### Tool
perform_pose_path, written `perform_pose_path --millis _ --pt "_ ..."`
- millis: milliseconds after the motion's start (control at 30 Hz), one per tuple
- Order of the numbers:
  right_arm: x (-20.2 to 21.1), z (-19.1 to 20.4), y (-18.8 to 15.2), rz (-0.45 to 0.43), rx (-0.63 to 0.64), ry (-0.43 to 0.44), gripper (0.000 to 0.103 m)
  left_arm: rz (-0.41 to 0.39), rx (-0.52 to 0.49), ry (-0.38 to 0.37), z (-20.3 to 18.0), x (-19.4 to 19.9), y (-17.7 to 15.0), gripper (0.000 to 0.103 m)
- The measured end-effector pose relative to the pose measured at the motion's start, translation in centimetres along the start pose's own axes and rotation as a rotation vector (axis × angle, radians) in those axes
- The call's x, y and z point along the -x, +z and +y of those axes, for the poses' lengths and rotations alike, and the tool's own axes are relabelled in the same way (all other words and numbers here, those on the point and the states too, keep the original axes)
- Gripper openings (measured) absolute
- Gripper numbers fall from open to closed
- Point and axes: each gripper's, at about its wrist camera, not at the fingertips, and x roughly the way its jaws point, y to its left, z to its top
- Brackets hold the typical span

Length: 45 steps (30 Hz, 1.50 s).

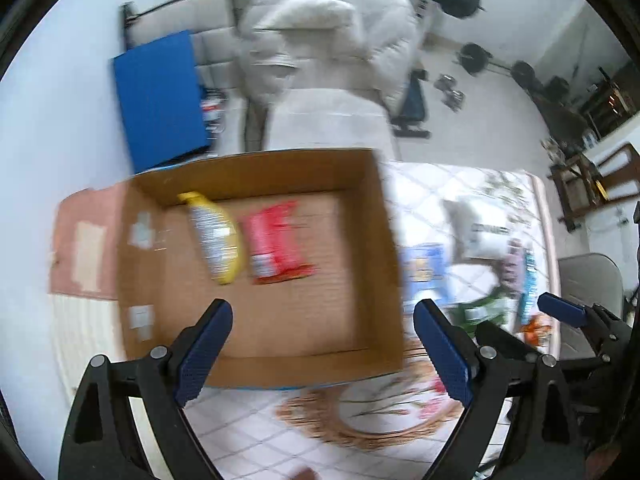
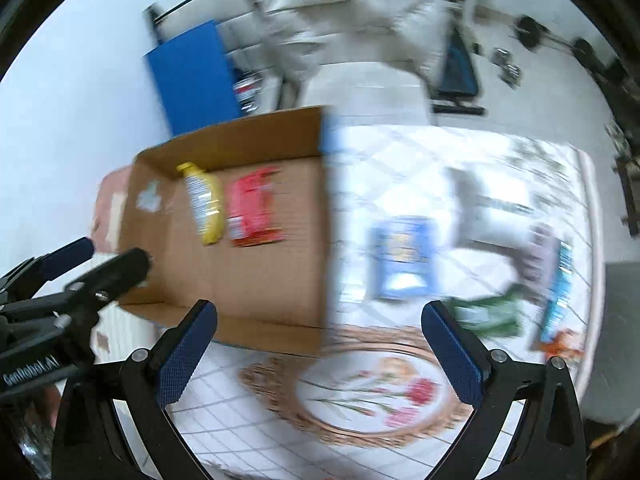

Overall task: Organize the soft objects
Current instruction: 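Grasp the blue tissue pack with the left tool while the right grasps the grey plush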

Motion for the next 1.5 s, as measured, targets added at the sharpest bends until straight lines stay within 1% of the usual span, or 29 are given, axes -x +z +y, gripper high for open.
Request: perform_pose_path --millis 33,100,133,167,200,233,267,333,367,467,533,633,833,900,1000,1067,1167,1200,1233,1267,1300,1333,1367,1433,1500 --pt "0.3 -2.5 0.0 -0.004 -0.026 -0.022 0.103 0.024 -0.016 -0.013 -1.7 -1.1 0.6 0.093" --pt "0.4 -7.4 0.3 -0.007 -0.08 -0.077 0.103 0.109 -0.054 -0.032 -5.4 -4.4 2.1 0.093" --pt "-0.1 -10.4 0.7 0.002 -0.111 -0.092 0.103 0.149 -0.078 -0.035 -7.0 -6.2 2.7 0.093" --pt "-0.6 -12.2 0.9 0.015 -0.131 -0.094 0.103 0.189 -0.102 -0.033 -8.7 -8.0 3.2 0.093" --pt "-1.3 -13.9 1.1 0.032 -0.147 -0.094 0.103 0.234 -0.131 -0.011 -10.4 -10.2 3.8 0.093" --pt "-2.1 -15.7 1.4 0.051 -0.164 -0.091 0.1 0.262 -0.153 0.004 -11.7 -11.7 4.2 0.093" --pt "-3.2 -17.4 1.7 0.076 -0.177 -0.091 0.099 0.307 -0.183 0.022 -13.1 -13.9 4.7 0.093" --pt "-5.0 -19.7 1.9 0.116 -0.188 -0.1 0.095 0.375 -0.213 0.044 -14.9 -16.7 5.0 0.093" --pt "-6.1 -20.8 2.2 0.14 -0.192 -0.102 0.095 0.407 -0.217 0.047 -15.6 -18.1 5.1 0.093" --pt "-8.1 -22.4 2.5 0.181 -0.194 -0.085 0.095 0.503 -0.218 0.061 -16.9 -21.9 5.6 0.093" --pt "-9.3 -22.9 2.4 0.202 -0.192 -0.081 0.095 0.547 -0.22 0.083 -17.2 -23.8 5.8 0.093" --pt "-10.9 -23.6 3.0 0.222 -0.182 -0.085 0.095 0.604 -0.221 0.11 -17.3 -26.2 5.5 0.093" --pt "-13.4 -24.9 3.9 0.264 -0.171 -0.093 0.095 0.678 -0.183 0.119 -16.0 -28.8 3.9 0.093" --pt "-14.0 -25.3 4.1 0.275 -0.169 -0.1 0.095 0.69 -0.168 0.123 -15.5 -29.4 3.3 0.093" --pt "-15.1 -25.9 4.3 0.295 -0.174 -0.101 0.093 0.717 -0.139 0.101 -14.9 -30.2 2.7 0.093" --pt "-16.0 -26.2 4.3 0.315 -0.183 -0.096 0.091 0.716 -0.13 0.104 -14.7 -30.5 2.2 0.093" --pt "-17.1 -26.4 4.0 0.334 -0.185 -0.109 0.078 0.693 -0.139 0.114 -14.7 -30.5 1.3 0.093" --pt "-17.4 -26.4 3.7 0.342 -0.188 -0.115 0.065 0.685 -0.135 0.106 -14.6 -30.4 1.0 0.092" --pt "-17.8 -26.5 3.5 0.351 -0.197 -0.123 0.048 0.675 -0.133 0.103 -14.5 -30.2 0.5 0.082" --pt "-17.8 -26.6 3.3 0.346 -0.198 -0.131 0.047 0.656 -0.136 0.12 -14.4 -29.9 -0.2 0.064" --pt "-17.6 -26.5 3.2 0.335 -0.195 -0.138 0.044 0.639 -0.139 0.131 -14.5 -29.4 -0.5 0.055" --pt "-17.5 -26.5 3.0 0.335 -0.194 -0.142 0.043 0.632 -0.135 0.118 -14.4 -28.9 -0.9 0.038" --pt "-17.2 -26.5 2.7 0.334 -0.196 -0.142 0.043 0.628 -0.124 0.098 -14.2 -28.4 -1.2 0.03" --pt "-16.1 -26.6 2.2 0.315 -0.203 -0.142 0.042 0.61 -0.114 0.07 -14.0 -27.3 -1.9 0.023" --pt "-14.7 -26.5 1.9 0.292 -0.206 -0.133 0.042 0.589 -0.125 0.054 -14.1 -26.1 -2.6 0.02"
